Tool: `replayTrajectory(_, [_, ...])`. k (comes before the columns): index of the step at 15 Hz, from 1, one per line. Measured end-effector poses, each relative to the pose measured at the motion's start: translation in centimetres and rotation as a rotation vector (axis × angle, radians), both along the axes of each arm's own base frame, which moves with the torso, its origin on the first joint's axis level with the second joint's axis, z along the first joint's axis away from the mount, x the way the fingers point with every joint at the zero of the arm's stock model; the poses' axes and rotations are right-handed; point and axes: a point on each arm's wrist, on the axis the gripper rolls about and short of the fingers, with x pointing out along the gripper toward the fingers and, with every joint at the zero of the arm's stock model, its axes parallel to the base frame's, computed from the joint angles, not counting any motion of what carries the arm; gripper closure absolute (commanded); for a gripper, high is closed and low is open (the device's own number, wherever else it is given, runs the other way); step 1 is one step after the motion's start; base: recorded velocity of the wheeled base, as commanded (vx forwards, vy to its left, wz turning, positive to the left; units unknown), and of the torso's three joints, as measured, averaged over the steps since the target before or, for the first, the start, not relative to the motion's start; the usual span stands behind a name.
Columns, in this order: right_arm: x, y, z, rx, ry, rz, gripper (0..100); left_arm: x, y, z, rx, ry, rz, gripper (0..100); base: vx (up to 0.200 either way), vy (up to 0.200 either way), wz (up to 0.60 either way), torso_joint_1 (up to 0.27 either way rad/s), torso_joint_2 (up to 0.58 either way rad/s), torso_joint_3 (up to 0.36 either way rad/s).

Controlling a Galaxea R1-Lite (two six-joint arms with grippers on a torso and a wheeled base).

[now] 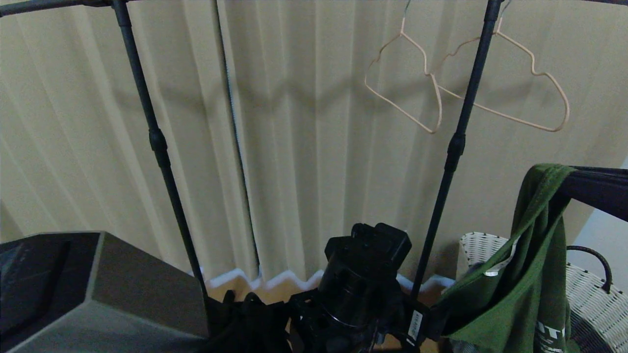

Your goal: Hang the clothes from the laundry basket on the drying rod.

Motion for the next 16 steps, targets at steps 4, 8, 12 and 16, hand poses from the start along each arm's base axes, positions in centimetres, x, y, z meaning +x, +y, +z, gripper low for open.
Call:
replayTrajectory(4, [-0.2,-0.1,-0.1,0.001,-0.002,0.002,100,0.3,-0.2,-0.4,0.017,-0.010,-0.003,100,0.000,0.000,0.00,0.000,0.00,0.000])
replayTrajectory(8, [-0.1,0.0,0.0,0.000,-0.003,0.000,100,1.0,0.9,-0.4,0.008,-0.107,0.071,100,0.000,0.000,0.00,0.000,0.00,0.000])
replayTrajectory(12, [0.8,0.6,-0.2,-0.014,0.015,-0.002,100,0.9,6.2,1.0,0.044,-0.227,0.130,100,0.000,0.000,0.00,0.000,0.00,0.000])
replayTrajectory(16, [2.1,1.5,0.2,-0.022,0.027,0.000,100,-1.0,12.4,5.7,0.070,-0.240,0.194,100,0.000,0.000,0.00,0.000,0.00,0.000])
